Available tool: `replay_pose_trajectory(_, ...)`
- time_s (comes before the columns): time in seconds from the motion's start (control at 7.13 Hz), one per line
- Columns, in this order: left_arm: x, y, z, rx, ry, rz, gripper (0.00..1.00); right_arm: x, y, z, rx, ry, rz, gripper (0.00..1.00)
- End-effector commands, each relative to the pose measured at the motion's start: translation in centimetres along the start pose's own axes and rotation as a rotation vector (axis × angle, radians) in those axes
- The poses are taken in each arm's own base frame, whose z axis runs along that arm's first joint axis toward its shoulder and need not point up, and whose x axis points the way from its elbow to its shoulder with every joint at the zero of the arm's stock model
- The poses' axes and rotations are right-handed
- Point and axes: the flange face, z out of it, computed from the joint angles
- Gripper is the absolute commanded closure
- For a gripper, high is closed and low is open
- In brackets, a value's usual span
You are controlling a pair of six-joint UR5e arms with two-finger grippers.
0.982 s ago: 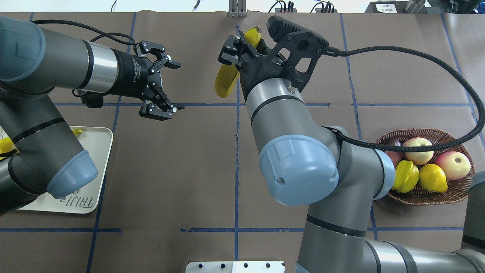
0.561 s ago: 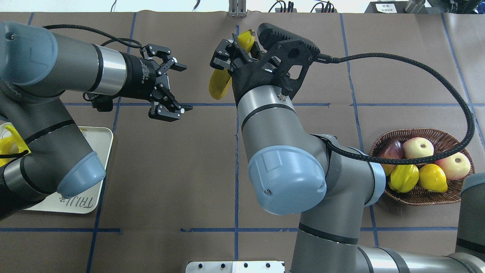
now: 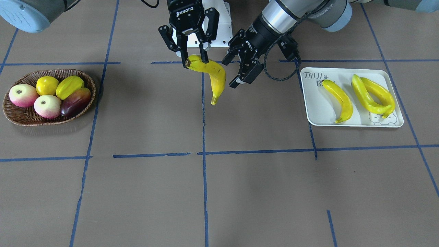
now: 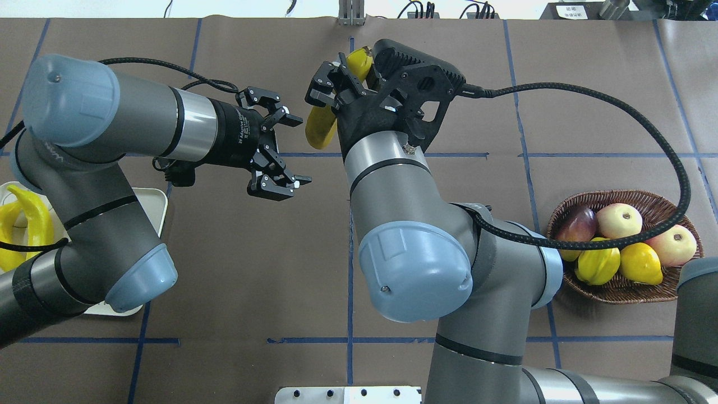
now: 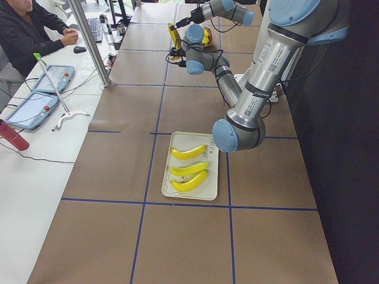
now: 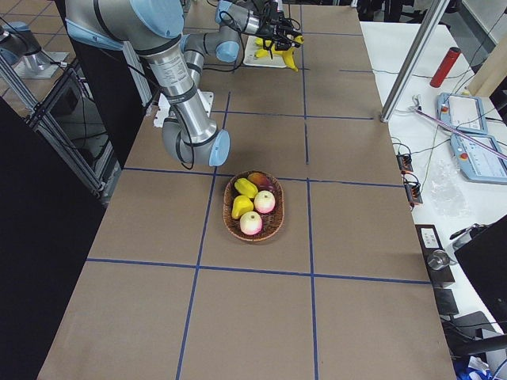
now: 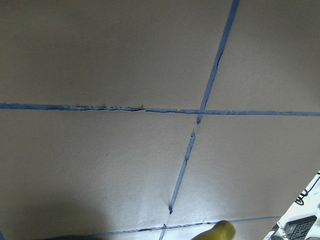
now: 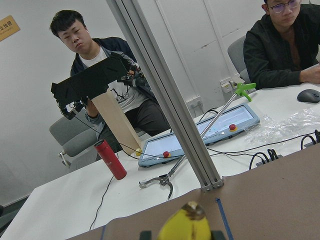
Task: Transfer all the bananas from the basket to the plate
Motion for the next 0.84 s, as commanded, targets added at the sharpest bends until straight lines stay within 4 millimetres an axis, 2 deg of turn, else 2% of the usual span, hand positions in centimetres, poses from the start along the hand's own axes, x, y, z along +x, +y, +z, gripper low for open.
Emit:
replay_pose_trajectory(0.0,0.36,1.08,0.47,-0.008,0.034,-0.009,0.00,-0.21,0.98,-0.67,0.000,-0.005,-0.004,1.00)
replay_pose_trajectory(0.56,0.08,1.54,1.21,-0.007,0.037,-0.010,0.00,-0.49,1.47,-1.33,-0.007,-0.013,-0.002,1.00)
replay_pose_trajectory(0.7,0.10,1.45,1.33,-0.004,0.035,-0.013,0.03,-0.52,1.48,-1.42,-0.008,-0.015,-0.001,1.00)
